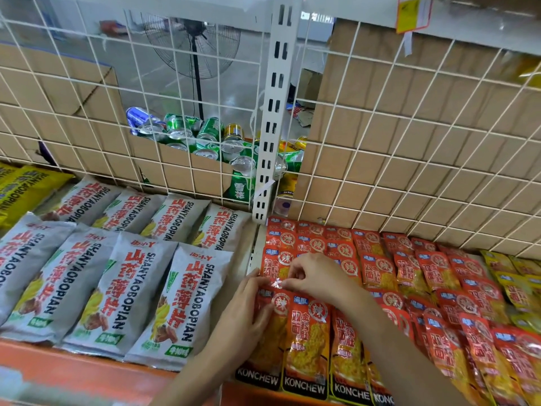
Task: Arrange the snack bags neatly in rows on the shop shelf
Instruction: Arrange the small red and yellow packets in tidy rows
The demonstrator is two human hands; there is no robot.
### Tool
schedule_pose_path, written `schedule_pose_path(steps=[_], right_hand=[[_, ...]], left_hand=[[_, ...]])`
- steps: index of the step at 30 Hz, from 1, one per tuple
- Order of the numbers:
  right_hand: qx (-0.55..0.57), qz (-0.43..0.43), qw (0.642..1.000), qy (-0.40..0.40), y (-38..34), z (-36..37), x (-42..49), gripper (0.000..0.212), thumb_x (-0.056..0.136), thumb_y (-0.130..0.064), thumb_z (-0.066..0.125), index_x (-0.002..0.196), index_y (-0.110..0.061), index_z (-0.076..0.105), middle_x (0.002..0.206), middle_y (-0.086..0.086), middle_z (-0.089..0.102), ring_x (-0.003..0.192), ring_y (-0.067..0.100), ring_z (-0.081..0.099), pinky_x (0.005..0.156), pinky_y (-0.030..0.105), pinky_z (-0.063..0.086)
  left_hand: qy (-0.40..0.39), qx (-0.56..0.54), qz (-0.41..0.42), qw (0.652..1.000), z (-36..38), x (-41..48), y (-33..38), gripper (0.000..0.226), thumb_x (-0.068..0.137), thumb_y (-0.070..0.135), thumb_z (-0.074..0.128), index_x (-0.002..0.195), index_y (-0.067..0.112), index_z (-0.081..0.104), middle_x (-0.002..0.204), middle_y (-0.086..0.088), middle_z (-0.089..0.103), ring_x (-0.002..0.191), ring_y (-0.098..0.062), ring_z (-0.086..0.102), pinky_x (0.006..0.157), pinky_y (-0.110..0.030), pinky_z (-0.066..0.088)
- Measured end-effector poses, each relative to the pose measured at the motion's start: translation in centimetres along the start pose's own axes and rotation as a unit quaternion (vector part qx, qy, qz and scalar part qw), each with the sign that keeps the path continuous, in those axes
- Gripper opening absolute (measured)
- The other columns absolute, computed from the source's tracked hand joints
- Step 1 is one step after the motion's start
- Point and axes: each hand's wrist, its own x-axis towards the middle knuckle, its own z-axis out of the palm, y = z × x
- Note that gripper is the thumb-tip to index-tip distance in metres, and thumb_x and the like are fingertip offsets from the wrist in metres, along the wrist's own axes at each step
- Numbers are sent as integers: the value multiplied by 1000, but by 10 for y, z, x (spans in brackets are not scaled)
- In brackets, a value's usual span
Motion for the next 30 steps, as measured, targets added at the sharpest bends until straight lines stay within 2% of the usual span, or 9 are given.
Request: schedule_pose_path(steps=[3, 7, 12, 16, 19, 24, 30], right_hand=[[29, 11, 1000, 1, -2, 4, 0, 18, 83, -40, 64, 82, -22, 64, 76, -12, 56, 74, 5, 54, 62, 21, 39], [105, 21, 994, 11, 0, 5, -2, 13, 87, -33, 61, 77, -26, 57, 81, -14, 55, 76, 0, 51, 60, 18, 36], [158, 33, 986, 44, 3, 4, -2, 13, 89, -27, 59, 79, -19, 57, 87, -7, 58, 80, 8, 55, 60, 17, 37], [151, 36, 987, 43, 4, 2, 1, 13, 88, -25, 61, 76, -20, 56, 83, -8, 57, 77, 6, 53, 59, 18, 36], [136, 33, 990, 33, 3, 0, 4, 13, 87, -24, 62, 75, -21, 56, 81, -8, 56, 76, 6, 53, 59, 19, 36], [121, 35, 992, 21, 2, -2, 9, 10, 87, -21, 63, 77, -18, 60, 76, -2, 62, 71, 13, 60, 67, 30, 49], [142, 48, 989, 11, 3, -3, 12, 7, 86, -17, 63, 79, -16, 63, 74, 2, 68, 61, 8, 61, 60, 24, 51]], left_hand=[[4, 0, 0, 1000, 0, -1, -1, 36, 92, 27, 55, 126, 24, 44, 135, 22, 25, 122, 10, 25, 89, 8, 14], [7, -9, 3, 1000, 1, -1, -2, 34, 90, 26, 57, 122, 23, 45, 136, 20, 27, 121, 8, 31, 86, 10, 18], [18, -22, -6, 1000, 4, -2, -2, 36, 89, 23, 60, 121, 21, 45, 138, 16, 30, 118, 7, 33, 85, 10, 20], [16, -25, -4, 1000, 4, -3, 0, 39, 88, 20, 61, 123, 18, 44, 136, 17, 30, 117, 7, 34, 85, 9, 21], [13, -19, -2, 1000, 3, -3, 1, 42, 88, 22, 61, 126, 19, 43, 142, 12, 30, 118, 7, 32, 93, -2, 23], [14, -12, 0, 1000, 3, -3, 2, 45, 88, 24, 61, 129, 17, 43, 147, 7, 28, 120, 6, 29, 96, -4, 21], [14, -9, 4, 1000, 2, -4, 3, 46, 87, 24, 61, 130, 17, 44, 145, 6, 31, 119, 6, 30, 96, -3, 20]])
